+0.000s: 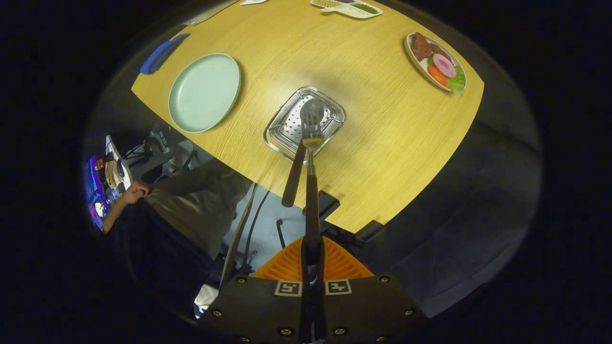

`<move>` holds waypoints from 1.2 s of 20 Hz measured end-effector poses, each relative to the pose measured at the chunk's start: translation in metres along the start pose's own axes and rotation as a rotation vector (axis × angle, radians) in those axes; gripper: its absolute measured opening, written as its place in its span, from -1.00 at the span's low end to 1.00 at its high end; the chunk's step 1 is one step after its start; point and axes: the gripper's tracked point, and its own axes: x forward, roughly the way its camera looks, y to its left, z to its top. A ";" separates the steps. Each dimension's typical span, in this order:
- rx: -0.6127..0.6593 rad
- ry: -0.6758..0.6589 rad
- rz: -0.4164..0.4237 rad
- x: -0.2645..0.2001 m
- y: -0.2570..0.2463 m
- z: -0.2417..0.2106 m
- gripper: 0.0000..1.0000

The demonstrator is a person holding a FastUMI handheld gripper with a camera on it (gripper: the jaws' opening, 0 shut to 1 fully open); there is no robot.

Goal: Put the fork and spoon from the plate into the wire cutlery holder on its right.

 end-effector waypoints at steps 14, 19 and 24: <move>-0.017 0.121 0.020 0.001 -0.005 0.042 -0.84; 0.010 0.050 0.017 -0.008 -0.008 0.050 -0.79; 0.061 -0.070 0.030 -0.024 -0.006 0.048 -0.56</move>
